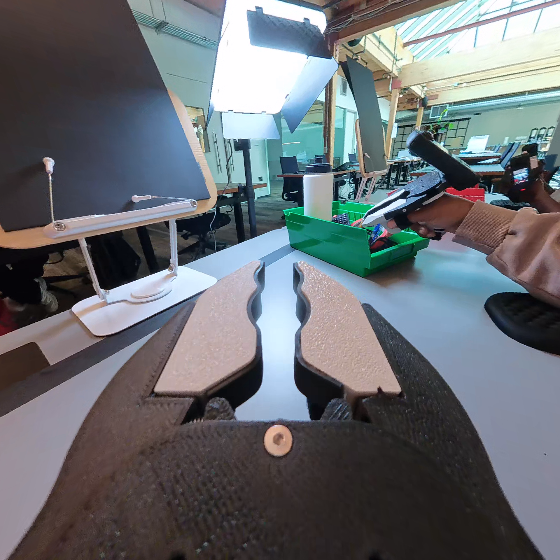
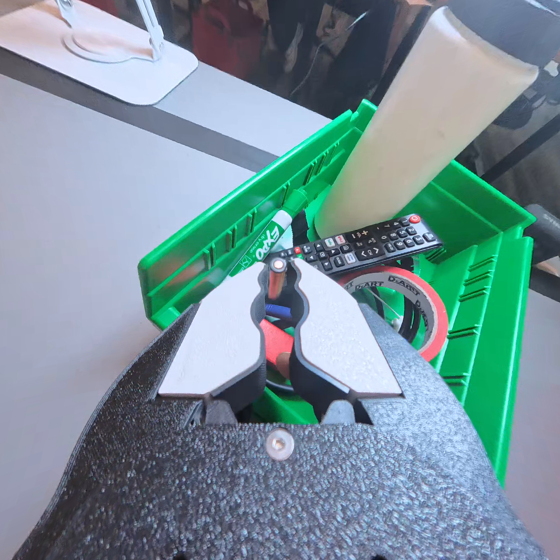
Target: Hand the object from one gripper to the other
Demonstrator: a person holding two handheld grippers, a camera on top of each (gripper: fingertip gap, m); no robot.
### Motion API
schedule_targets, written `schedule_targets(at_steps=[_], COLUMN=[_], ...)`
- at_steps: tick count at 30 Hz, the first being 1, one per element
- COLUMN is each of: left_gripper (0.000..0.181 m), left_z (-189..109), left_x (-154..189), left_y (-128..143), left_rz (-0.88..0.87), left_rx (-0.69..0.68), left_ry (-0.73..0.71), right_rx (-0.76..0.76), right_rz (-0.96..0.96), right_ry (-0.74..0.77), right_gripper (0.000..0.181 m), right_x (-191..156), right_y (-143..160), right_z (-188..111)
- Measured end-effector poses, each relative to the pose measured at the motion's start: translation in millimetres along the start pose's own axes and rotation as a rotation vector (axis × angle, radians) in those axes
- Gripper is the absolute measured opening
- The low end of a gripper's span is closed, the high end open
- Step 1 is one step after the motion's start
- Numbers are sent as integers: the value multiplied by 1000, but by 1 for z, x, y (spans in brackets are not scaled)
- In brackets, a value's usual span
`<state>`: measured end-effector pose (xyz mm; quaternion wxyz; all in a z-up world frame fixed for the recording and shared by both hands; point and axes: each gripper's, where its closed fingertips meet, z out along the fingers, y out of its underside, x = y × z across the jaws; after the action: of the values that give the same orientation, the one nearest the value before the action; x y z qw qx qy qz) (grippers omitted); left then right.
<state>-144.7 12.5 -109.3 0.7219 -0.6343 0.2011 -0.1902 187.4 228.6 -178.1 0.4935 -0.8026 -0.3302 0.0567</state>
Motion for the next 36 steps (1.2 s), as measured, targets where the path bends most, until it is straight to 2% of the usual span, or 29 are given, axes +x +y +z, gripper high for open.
schedule_targets(at_steps=[2, 3, 7, 11, 17, 22, 25, 29, 33, 36], left_gripper=[18, 18, 20, 20, 28, 27, 27, 29, 29, 29], left_z=[-1, -1, -4, -9, -25, -63, -97, -143, -183, -206], left_x=[-4, -6, -16, -28, -58, -106, -142, -196, -244, -277], left_y=[1, 1, -1, -5, -25, -54, -61, -55, -52, -47], left_rz=[-16, -26, -73, -89, -60, -10, 4, -33, -86, -136], left_rx=[-1, 1, 13, 23, 42, 63, 27, -112, -238, -363], left_ry=[-9, -14, -33, -63, -147, -279, -369, -477, -558, -619], right_rx=[47, 72, 199, 359, 582, 653, 656, 608, 566, 557], right_rz=[32, 54, 104, 154, 191, 228, 223, 174, 187, 194], right_ry=[0, 3, 31, -19, -96, -246, -338, -423, -492, -527], right_gripper=[23, 34, 38, 50, 42, 38, 36, 36, 36, 34], right_x=[1, 3, 11, 3, -20, -60, -88, -122, -141, -147], right_y=[-7, -11, -30, -59, -97, -117, -113, -90, -68, -65], right_z=[-2, -4, -15, -33, -61, -72, -78, -78, -75, -74])
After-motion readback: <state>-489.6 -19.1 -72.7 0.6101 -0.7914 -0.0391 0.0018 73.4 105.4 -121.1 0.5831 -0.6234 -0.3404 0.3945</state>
